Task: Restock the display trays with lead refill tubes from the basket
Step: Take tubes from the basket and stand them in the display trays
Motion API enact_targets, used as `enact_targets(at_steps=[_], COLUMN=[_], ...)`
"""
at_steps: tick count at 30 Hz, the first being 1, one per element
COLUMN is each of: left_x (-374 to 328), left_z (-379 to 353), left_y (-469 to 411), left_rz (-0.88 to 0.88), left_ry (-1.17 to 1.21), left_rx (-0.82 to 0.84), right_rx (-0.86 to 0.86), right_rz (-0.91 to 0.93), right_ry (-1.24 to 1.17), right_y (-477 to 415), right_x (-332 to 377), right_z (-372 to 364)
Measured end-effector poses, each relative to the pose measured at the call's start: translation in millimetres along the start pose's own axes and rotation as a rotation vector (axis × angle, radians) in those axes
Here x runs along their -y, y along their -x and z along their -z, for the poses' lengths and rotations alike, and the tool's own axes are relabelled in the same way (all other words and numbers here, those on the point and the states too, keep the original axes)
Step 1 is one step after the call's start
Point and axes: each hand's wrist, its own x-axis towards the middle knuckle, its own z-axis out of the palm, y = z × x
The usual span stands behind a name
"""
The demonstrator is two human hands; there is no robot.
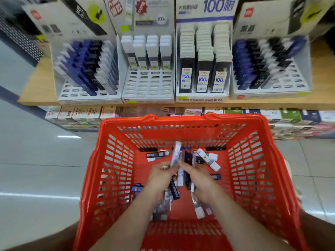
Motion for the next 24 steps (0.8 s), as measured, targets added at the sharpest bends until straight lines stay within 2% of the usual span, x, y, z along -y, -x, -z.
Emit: enact_targets(at_steps=[7, 11, 15, 18, 22, 24], left_x=[-42, -70, -86, -89, -86, -91], left_z=[-7, -5, -1, 0, 3, 5], left_y=[46, 77, 109, 125, 134, 140], left_rz=[-0.187, -0.256, -0.392, -0.527, -0.707, -0.713], left_ry=[0.038, 0.028, -0.111, -0.258, -0.585, -0.657], left_rx=[0.011, 0.033, 0.119, 0.114, 0.054, 0.079], right_rx=[-0.069, -0.122, -0.065, -0.060, 0.010, 0.049], right_rz=[0.047, 0.163, 0.330, 0.436, 0.405, 0.382], right_ry=[-0.165, -0.242, -0.210, -0.150, -0.168, -0.166], right_y=[40, 65, 92, 107, 126, 133], right_x=[25, 46, 67, 73, 75, 76], right_z=[1, 6, -2, -6, -8, -6])
